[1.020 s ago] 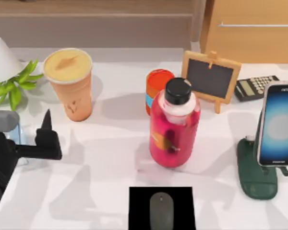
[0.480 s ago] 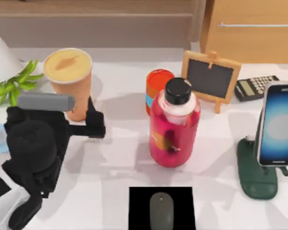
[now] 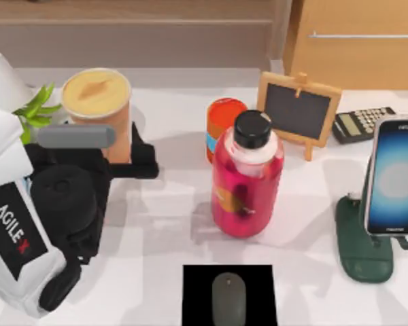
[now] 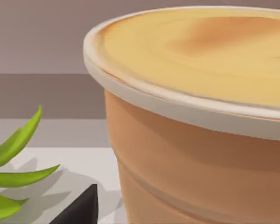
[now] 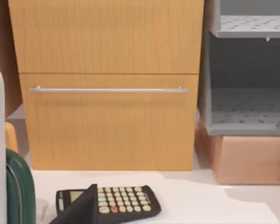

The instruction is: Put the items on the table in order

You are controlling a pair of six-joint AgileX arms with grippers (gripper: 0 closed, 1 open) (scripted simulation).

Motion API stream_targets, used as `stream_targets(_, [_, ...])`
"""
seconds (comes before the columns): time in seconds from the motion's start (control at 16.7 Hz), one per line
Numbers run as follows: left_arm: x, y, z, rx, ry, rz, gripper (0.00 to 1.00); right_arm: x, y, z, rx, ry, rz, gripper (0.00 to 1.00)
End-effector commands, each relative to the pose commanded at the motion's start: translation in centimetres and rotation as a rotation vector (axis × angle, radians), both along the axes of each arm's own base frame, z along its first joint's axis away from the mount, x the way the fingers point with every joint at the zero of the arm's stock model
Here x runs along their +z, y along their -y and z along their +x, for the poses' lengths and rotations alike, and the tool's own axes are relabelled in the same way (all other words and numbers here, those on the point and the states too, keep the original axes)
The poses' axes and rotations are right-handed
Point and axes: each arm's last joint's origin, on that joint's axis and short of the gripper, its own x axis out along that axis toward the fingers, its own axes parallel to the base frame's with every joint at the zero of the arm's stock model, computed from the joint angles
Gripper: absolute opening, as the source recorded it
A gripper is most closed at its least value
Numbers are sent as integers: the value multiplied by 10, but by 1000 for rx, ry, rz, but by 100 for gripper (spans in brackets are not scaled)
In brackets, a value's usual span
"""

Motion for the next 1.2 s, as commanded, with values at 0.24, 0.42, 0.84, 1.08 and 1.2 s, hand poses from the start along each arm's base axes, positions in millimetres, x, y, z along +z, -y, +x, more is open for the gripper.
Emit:
stream_targets(0.24, [0,0,0,-3,-2,1,100,0,0,0,0,0,0,100])
stream_targets(0.42, [-1,1,14,0,0,0,100,0,0,0,0,0,0,100])
stream_targets(0.84, [-3,1,30,0,0,0,100,0,0,0,0,0,0,100])
stream_targets(1.08, [-3,1,30,0,0,0,70,0,0,0,0,0,0,100])
stream_targets(1.2, [-3,1,30,0,0,0,55,0,0,0,0,0,0,100])
